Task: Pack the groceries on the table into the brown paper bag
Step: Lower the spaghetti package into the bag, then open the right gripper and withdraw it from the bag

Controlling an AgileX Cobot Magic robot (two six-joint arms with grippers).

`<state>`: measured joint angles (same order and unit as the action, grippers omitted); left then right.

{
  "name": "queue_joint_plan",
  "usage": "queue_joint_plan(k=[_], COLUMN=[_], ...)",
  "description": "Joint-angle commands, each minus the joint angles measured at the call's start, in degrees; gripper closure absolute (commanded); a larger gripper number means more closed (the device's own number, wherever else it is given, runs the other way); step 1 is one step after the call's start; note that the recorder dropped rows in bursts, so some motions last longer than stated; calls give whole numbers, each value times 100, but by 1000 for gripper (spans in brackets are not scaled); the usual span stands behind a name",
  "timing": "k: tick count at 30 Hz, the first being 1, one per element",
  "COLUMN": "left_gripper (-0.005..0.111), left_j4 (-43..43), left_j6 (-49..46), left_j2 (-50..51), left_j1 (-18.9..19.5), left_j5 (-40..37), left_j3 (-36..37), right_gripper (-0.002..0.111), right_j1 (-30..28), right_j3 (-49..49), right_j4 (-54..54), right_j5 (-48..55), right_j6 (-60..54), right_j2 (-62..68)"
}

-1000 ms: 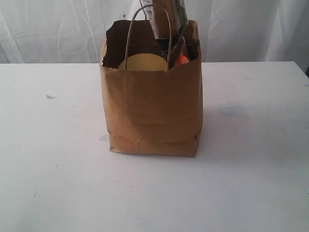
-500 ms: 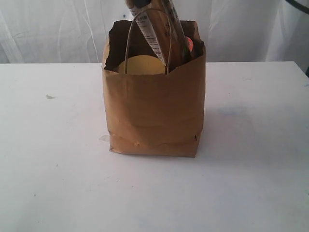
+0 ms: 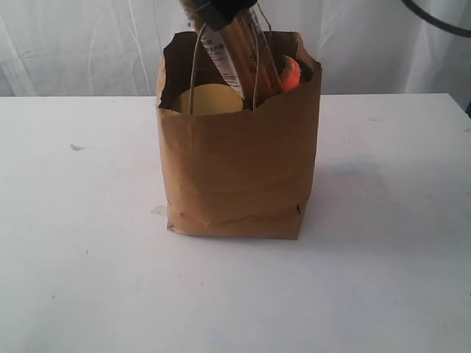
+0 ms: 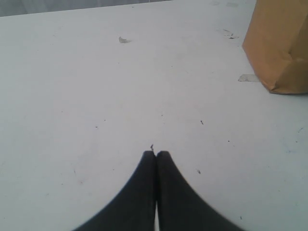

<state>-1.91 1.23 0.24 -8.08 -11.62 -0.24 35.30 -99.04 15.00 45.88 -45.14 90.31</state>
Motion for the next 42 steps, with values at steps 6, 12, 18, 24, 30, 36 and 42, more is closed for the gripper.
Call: queue_joint_plan(k=[6,12,18,24,30,36,42], left_gripper=[107,107,107,107,107,107,107], left_j4=[10,10,10,10,10,10,10], left_j6=[7,7,7,7,7,7,7], left_j2=[-24,-24,-24,-24,-24,-24,-24], left_j1=[10,10,10,10,10,10,10], left_j5=[-1,-1,-1,-1,-1,-1,-1], left_j3=[24,24,24,24,24,24,24], right_gripper=[108,87,45,46,46,46,46], right_j1=[-53,-53,-53,-53,-53,-53,-53], right_j3=[-40,-40,-40,-40,-40,-40,-40], right_j4=[-6,-1055,-1252,-1326,-1349,-1349,-1349], right_j5=[51,306,520,466,466,466,572], right_j6=[436,1234,1446,1546,1558,1605,1690], right_j2=[112,112,112,112,112,41,-55])
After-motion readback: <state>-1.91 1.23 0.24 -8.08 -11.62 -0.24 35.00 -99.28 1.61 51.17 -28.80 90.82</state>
